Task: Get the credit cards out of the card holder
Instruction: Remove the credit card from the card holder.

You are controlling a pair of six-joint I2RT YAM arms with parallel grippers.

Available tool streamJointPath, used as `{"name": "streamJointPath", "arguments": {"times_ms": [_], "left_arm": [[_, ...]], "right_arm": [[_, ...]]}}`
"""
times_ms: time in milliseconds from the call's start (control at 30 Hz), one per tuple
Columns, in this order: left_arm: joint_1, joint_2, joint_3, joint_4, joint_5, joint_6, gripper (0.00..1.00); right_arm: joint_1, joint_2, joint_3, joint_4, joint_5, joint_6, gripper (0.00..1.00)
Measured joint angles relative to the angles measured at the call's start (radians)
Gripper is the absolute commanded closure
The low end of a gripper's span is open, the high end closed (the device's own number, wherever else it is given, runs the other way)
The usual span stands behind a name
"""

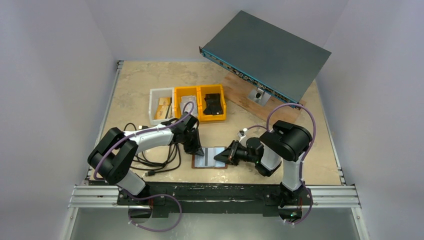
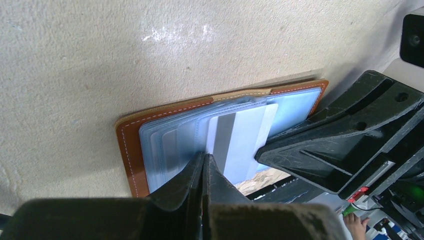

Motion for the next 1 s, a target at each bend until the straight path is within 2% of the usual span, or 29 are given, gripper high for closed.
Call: {"name": "streamJointPath", "arguments": {"times_ms": [333,367,500,667,833,1000], "left_arm": [[0.013,0.000,-0.004,0.003,0.010,0.000,1.00],[0.014,0.000,-0.005,0.003,0.011,0.000,1.00],[0.016,0.000,-0.006,0.005,0.016,0.000,1.00],[0.018,0.001,-0.006,0.007,0.019,0.001,1.00],[0.018,0.001,-0.006,0.007,0.020,0.001,1.00],[0.018,0.001,-0.006,0.007,0.021,0.001,1.00]], "right_arm": [[-0.031,-0.164,-0.047,-0.167,0.036,-0.073,1.00],[-0.031,-0.177,-0.047,-0.189,0.038,-0.083,0.98],[-0.032,-0.210,-0.042,-0.257,0.042,-0.113,0.77],[-0.032,-0.197,0.005,-0.271,0.033,-0.137,0.73],[-0.032,-0.140,0.041,-0.235,0.014,-0.137,0.76],[-0.032,-0.108,0.047,-0.212,0.006,-0.135,0.97]]}}
